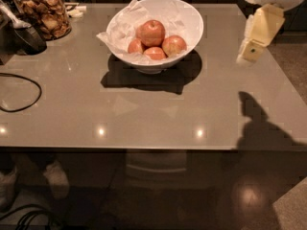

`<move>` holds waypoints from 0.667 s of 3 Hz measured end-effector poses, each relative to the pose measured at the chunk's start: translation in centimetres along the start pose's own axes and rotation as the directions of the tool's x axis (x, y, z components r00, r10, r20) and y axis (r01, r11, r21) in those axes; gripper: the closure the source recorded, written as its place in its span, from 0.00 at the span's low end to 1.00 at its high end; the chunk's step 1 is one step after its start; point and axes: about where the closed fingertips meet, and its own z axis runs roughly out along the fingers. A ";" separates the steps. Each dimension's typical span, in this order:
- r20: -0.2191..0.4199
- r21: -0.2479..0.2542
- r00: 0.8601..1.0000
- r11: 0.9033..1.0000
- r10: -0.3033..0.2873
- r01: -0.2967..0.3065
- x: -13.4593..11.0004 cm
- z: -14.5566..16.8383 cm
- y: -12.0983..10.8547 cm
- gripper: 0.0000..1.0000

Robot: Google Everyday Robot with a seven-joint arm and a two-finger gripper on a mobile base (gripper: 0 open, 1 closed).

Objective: Pick apple from white bowl

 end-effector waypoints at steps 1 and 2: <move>0.011 0.013 1.000 1.000 0.000 0.000 -0.5 0.4 -0.4 0.00; 0.038 -0.019 0.999 1.000 0.017 -0.016 -3.0 0.7 -0.5 0.00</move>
Offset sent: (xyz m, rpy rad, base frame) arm 0.0104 0.0559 0.0087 0.0794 0.0989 -0.0032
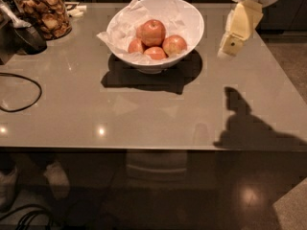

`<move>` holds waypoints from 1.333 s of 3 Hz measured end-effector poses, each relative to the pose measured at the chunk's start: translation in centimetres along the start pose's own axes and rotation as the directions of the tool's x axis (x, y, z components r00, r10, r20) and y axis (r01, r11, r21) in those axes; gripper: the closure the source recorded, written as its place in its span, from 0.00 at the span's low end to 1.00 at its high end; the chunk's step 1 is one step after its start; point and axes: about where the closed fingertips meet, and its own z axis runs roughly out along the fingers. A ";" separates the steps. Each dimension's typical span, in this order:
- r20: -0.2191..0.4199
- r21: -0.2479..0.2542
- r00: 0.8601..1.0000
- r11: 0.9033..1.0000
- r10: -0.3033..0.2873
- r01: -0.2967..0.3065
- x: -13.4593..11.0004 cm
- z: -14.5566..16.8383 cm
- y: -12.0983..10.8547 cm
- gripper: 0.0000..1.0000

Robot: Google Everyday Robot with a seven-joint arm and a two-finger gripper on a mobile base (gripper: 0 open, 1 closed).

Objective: Pick apple from white bowl

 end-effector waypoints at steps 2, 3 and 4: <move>0.032 -0.028 0.999 1.000 -0.011 0.012 -7.2 3.2 -2.0 0.00; 0.086 -0.017 0.996 1.000 -0.020 0.021 -9.7 3.7 -2.8 0.00; 0.128 -0.033 0.991 0.999 -0.029 0.033 -13.0 4.6 -3.8 0.00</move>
Offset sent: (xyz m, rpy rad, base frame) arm 0.0409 0.0846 -0.0143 -0.0586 0.1626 0.0503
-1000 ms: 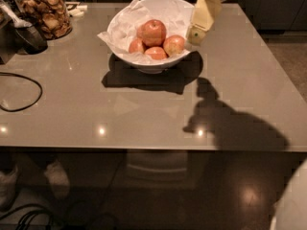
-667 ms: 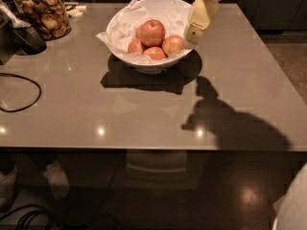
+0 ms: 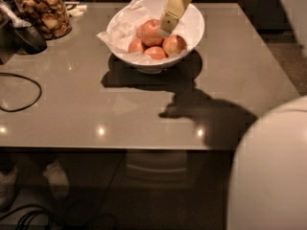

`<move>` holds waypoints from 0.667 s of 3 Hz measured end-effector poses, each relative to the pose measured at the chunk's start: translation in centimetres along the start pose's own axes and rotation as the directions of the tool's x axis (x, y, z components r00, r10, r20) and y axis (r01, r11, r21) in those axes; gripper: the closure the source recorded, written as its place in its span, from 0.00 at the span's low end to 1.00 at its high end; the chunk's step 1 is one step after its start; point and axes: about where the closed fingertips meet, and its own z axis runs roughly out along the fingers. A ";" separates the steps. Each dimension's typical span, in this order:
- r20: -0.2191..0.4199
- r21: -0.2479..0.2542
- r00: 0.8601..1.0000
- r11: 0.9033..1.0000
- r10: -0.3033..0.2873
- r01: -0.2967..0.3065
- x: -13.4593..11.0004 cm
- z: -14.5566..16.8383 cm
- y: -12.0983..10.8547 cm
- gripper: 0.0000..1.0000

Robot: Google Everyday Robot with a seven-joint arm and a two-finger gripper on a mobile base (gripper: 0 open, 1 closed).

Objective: Pick apple from white bowl

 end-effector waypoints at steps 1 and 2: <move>0.034 -0.016 0.999 1.000 -0.006 0.006 -2.4 1.0 -1.1 0.00; 0.051 -0.032 0.999 0.999 0.018 -0.016 -3.3 2.4 -2.3 0.00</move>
Offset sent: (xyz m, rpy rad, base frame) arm 0.0527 0.0250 0.0006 0.0426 0.1182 0.0089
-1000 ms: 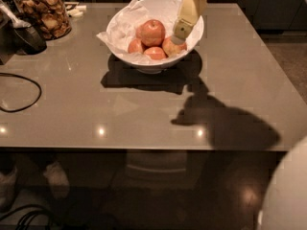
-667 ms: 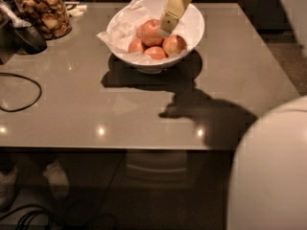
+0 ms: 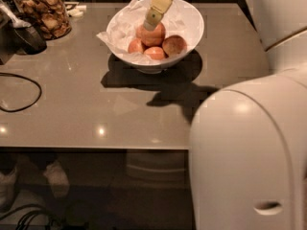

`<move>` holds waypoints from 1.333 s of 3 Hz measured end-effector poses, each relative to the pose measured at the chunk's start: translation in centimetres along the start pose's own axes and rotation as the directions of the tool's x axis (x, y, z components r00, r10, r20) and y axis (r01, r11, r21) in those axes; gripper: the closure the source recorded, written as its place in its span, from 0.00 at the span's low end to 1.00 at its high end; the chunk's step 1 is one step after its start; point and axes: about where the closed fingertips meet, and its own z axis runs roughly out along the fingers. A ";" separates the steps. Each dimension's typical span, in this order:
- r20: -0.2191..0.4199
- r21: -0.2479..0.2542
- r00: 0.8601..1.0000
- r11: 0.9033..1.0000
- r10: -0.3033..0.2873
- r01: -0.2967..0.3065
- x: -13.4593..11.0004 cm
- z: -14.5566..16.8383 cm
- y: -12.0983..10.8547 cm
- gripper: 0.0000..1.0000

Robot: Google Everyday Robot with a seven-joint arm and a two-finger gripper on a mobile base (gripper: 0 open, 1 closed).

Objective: Pick apple from white bowl

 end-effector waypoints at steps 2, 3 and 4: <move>-0.032 -0.022 0.996 0.997 0.080 -0.080 0.4 4.5 -2.3 0.00; -0.045 -0.036 0.993 0.993 0.113 -0.115 0.6 6.3 -2.8 0.00; -0.058 -0.055 0.988 0.988 0.141 -0.144 0.9 8.1 -3.0 0.00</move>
Offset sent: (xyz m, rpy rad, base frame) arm 0.0430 -0.0120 -0.0436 -0.0704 0.2026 -0.0826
